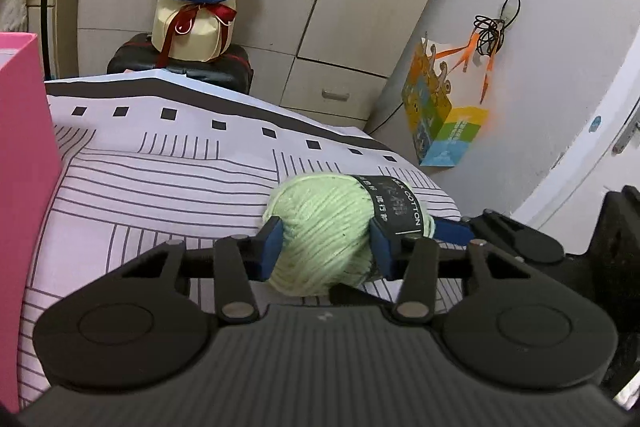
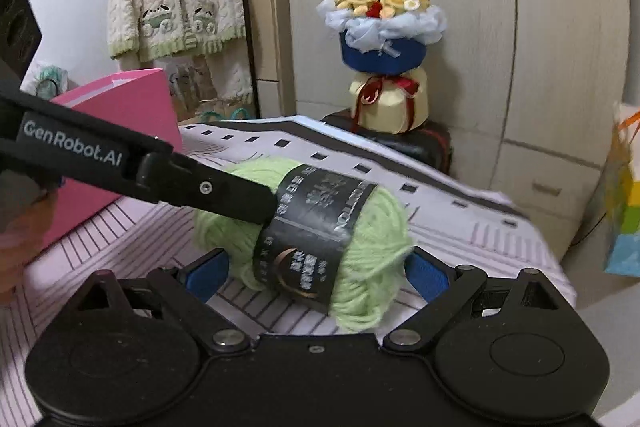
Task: Organize soft objects
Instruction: 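Grasp the green yarn skein with the left gripper and lift it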
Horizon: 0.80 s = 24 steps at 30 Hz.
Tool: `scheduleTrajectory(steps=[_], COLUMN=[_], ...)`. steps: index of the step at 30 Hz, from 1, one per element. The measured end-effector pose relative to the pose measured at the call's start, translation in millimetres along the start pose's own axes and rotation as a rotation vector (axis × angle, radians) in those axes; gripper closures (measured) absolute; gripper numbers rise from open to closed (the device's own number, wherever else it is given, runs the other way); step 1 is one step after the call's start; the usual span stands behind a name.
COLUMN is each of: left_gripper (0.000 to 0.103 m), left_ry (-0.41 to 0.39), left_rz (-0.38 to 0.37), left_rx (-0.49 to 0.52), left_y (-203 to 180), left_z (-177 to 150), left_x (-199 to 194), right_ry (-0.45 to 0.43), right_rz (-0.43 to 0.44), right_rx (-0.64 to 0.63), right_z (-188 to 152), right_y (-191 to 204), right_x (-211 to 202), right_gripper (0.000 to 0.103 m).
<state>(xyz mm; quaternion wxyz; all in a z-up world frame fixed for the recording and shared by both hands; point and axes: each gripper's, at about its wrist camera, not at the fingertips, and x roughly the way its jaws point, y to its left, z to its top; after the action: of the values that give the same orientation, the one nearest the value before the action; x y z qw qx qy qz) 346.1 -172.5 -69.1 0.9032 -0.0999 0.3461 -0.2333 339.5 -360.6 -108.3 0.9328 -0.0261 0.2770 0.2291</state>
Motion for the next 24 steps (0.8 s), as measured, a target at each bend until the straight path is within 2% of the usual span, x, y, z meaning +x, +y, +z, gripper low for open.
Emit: scheduleTrajectory(steps=[4, 7, 10, 14, 17, 24], left_gripper=[0.061, 0.062, 0.063, 0.063, 0.063, 0.062], left_ry=[0.010, 0.027, 0.028, 0.065, 0.057, 0.140], left_rz=[0.016, -0.005, -0.012, -0.138, -0.153, -0.178], left_rx=[0.016, 0.006, 0.004, -0.078, -0.033, 0.046], left_y=[-0.8, 0.9, 1.0, 5.2, -4.3, -18.9], left_z=[-3.5, -5.2, -6.6, -5.9, -8.4, -26.5], left_x=[3.6, 4.2, 2.0, -14.1, -31.3, -59.6], right_ry=[0.017, 0.092, 0.087, 0.103, 0.126, 0.127], right_rz=[0.010, 0.045, 0.038, 0.019, 0.020, -0.010], right_rx=[0.025, 0.053, 0.066, 0.119, 0.148, 0.176], right_z=[-2.3, -3.9, -4.3, -1.0, -0.1, -17.2], right_y=[2.6, 2.7, 6.0, 13.2, 23.2, 47.3], right_x=[6.2, 12.5, 9.5, 2.6, -6.3, -38.0], right_gripper=[0.005, 0.005, 0.005, 0.005, 0.005, 0.005])
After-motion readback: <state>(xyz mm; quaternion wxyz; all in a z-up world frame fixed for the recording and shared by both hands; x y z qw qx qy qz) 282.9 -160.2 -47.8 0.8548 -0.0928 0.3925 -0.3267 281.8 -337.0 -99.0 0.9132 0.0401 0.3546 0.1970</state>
